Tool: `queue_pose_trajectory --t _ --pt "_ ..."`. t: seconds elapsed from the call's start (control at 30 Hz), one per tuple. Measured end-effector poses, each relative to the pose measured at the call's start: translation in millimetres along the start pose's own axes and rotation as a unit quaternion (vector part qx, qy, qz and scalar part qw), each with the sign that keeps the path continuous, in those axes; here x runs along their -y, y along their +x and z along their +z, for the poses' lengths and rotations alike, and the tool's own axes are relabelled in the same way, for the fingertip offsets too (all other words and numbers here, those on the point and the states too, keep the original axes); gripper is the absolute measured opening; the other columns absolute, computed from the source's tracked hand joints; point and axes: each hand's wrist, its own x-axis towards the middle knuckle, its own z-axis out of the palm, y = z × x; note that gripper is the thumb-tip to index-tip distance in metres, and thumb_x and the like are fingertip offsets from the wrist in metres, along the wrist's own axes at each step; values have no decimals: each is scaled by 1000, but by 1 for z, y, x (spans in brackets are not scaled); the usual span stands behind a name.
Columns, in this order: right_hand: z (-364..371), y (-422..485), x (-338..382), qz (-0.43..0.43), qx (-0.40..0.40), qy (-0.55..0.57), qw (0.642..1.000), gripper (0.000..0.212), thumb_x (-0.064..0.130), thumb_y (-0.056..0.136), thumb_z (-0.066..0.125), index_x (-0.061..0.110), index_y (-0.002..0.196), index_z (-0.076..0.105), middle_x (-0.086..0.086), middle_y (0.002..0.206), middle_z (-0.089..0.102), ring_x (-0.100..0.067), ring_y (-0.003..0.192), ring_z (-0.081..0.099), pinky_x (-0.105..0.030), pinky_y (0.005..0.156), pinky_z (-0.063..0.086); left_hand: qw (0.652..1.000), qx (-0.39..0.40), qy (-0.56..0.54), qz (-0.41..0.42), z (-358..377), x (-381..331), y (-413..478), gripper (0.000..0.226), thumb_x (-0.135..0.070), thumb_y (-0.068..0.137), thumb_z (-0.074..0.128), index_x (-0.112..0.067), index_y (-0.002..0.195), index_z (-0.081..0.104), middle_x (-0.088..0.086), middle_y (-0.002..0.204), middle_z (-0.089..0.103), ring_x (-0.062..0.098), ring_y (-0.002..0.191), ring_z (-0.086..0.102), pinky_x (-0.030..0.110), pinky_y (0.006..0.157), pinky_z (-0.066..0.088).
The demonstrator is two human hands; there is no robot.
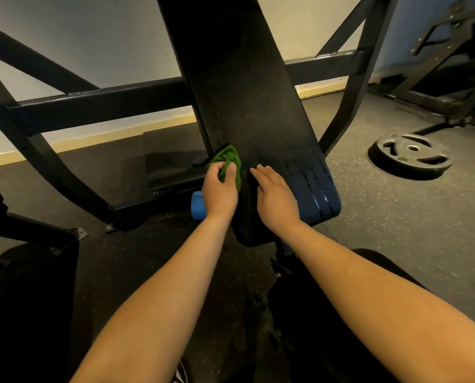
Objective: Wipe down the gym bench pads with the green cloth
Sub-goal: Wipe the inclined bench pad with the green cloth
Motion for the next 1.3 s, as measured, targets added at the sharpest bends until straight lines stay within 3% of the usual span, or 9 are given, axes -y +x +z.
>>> queue_pose_trajectory --t 0.13,0.37,0.67,0.8,0.97,1.03,1.13,1.23,1.3 --pt "-1 0 -3 2 15 4 1000 50 10 103 40 21 152 37 1 160 30 -16 150 19 -39 121 23 999 35 33 15 4 15 -9 27 -50 102 45 -31 119 53 -6 117 61 11 105 59 32 87 49" --pt "6 -14 11 25 26 -15 999 65 11 99 45 22 157 19 2 166 9 -13 152 -1 -38 124 1 997 45 60 7 -1 31 -67 13 -44 102 48 -33 109 52 -10 104 61 6 94 62 35 83 55" --pt "0 -18 13 27 27 0 999 64 0 97 45 20 155 27 1 165 15 -14 152 5 -36 124 2 984 90 150 23 -15 48 -108 10 -32 102 54 -28 112 54 -7 112 57 9 101 56 27 81 45" --pt "1 -18 13 19 0 -17 1000 52 13 102 42 19 153 34 -2 161 27 -19 150 17 -40 123 10 986 77 146 -9 -15 39 -100 14 -36 101 55 -27 113 58 -5 117 47 10 102 54 21 81 41" --pt "-10 -18 30 -6 -96 141 985 45 32 100 50 28 143 39 3 141 40 -10 125 39 -22 97 36 992 -1 99 75 -23 12 -72 14 -25 100 58 -23 114 59 -7 116 51 10 110 53 30 98 47" --pt "-13 -17 39 -26 -78 220 972 42 28 97 56 30 136 40 5 132 41 0 114 45 -15 88 41 988 20 99 119 -26 -6 -59 17 -21 100 57 -25 116 55 -8 117 56 9 111 55 27 93 48" --pt "-19 -7 46 -8 -74 291 954 38 10 92 57 29 124 47 2 119 49 -1 107 51 -14 84 43 988 116 11 97 -28 -25 -51 29 -14 100 56 -29 120 41 -7 120 60 1 104 62 18 80 54" --pt "-32 7 41 22 -102 245 964 34 -4 87 52 24 106 53 1 110 48 3 96 50 -5 77 38 979 184 -40 81 -30 -30 -43 41 -11 97 62 -30 122 35 -9 123 62 -5 106 61 12 81 50" --pt "-40 15 29 56 -157 203 965 30 -6 89 49 20 102 57 0 110 47 5 92 47 -2 77 36 985 140 -27 95 -31 -24 -38 44 -12 93 65 -33 123 41 -10 123 58 1 112 57 22 91 50"
